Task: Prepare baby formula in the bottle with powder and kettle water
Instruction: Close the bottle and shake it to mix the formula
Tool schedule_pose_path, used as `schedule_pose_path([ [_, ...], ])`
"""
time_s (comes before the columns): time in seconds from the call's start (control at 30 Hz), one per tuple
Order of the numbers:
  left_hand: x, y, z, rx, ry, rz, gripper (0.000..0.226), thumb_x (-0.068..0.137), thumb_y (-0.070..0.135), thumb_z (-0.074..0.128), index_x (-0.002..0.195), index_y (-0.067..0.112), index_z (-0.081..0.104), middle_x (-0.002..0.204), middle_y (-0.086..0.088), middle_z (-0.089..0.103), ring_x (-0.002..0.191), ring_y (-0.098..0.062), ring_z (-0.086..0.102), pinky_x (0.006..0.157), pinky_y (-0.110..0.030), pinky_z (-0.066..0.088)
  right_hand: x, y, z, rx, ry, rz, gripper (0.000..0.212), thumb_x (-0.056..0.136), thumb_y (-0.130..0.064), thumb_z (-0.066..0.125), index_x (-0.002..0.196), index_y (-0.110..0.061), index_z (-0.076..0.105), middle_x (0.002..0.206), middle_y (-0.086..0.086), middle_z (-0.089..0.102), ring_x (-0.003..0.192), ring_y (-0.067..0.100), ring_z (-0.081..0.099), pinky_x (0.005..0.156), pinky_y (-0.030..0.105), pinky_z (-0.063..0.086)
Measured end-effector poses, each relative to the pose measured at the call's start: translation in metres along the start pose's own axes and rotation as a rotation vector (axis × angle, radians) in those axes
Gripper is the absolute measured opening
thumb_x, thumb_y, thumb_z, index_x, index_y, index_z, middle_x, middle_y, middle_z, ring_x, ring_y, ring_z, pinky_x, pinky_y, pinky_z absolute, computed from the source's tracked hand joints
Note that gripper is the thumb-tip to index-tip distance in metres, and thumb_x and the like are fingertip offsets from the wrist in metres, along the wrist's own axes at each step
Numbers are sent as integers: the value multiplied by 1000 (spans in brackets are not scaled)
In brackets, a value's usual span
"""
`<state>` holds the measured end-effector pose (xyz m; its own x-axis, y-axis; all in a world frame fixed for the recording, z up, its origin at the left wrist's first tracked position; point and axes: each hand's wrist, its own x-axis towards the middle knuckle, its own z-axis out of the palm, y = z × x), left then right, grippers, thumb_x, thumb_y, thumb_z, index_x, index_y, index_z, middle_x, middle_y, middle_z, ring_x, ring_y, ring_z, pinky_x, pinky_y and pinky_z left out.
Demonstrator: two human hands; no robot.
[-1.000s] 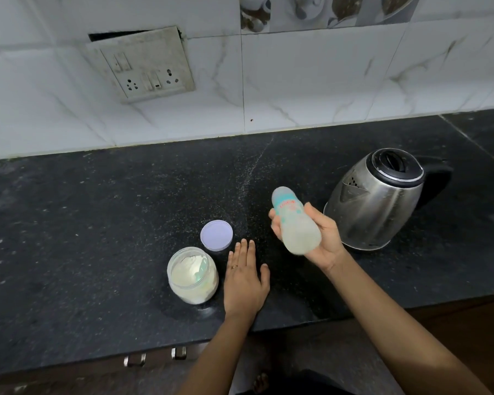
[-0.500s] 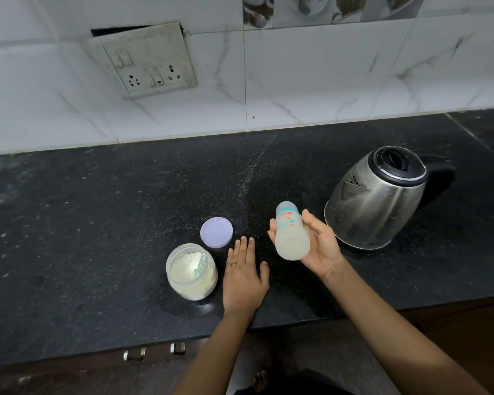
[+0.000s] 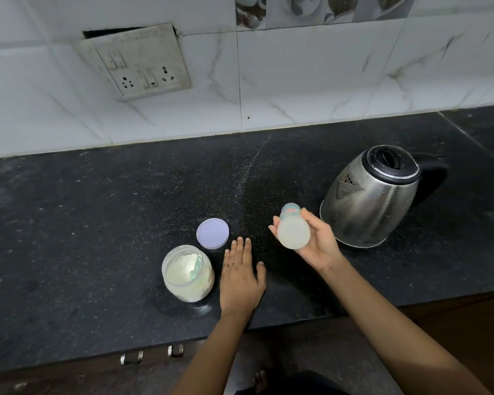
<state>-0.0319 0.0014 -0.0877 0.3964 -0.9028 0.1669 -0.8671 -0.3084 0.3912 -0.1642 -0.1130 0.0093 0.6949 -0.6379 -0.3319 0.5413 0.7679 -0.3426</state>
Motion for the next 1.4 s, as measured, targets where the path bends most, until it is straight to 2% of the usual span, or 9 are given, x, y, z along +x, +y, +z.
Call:
schedule_pose_path([
  [0.13,-1,0,0,-10,7,5,63,91,40,33,143,7,41,149,-13,40,141,-23,32,118,-34,14,-10,3,-2,49,-95,152,73,69,-9,71,132,-1,34,109,21,53,80,27,61,72,36,56],
  [0.27,0,0,-1,-15,0,2,63,90,38,33,142,5,43,148,-14,42,139,-25,35,117,-33,12,3,2,-11,203,61,40,76,65,-8,77,133,-6,43,109,21,54,83,30,65,69,41,58],
  [0.37,0,0,-2,-11,4,7,62,89,38,35,141,4,45,146,-15,44,137,-26,38,115,-33,12,-4,3,-10,176,-110,230,63,71,-11,74,124,5,44,104,21,54,76,27,62,67,36,57],
  [0.43,-1,-1,-1,-10,11,5,62,89,38,35,141,4,44,146,-16,44,137,-26,38,116,-34,13,-5,2,-9,59,-163,200,66,69,-20,79,122,5,48,102,20,57,71,24,60,62,32,56],
  [0.63,0,0,-2,1,-4,2,63,90,39,32,142,5,43,148,-15,42,139,-25,36,117,-37,19,5,4,3,45,116,37,62,60,-34,85,110,-5,64,94,10,67,76,19,68,63,30,60],
  [0.8,-1,0,-4,-9,12,2,63,89,39,32,141,5,45,146,-15,44,137,-26,39,116,-37,20,5,-2,5,-475,254,-80,34,88,-28,58,116,-11,59,86,3,61,72,12,57,67,29,51],
  [1.0,-2,0,-5,-16,5,12,63,90,39,30,141,5,44,147,-15,42,138,-26,37,116,-37,17,5,-20,-1,-1095,143,-227,41,77,-4,74,114,-15,60,102,4,69,93,17,66,78,31,55],
  [1.27,-3,-3,-5,-13,-25,35,63,91,39,29,143,4,41,148,-15,41,139,-27,36,116,-38,17,15,-37,-13,-1315,-17,-197,66,65,13,78,124,0,52,114,11,65,105,17,63,94,33,50],
  [1.4,-4,-4,-4,-10,-28,40,65,91,39,26,145,4,38,150,-15,37,141,-26,32,116,-37,14,16,-45,-14,-1357,-95,-111,74,65,1,81,128,-5,42,129,20,55,118,27,57,99,39,48],
])
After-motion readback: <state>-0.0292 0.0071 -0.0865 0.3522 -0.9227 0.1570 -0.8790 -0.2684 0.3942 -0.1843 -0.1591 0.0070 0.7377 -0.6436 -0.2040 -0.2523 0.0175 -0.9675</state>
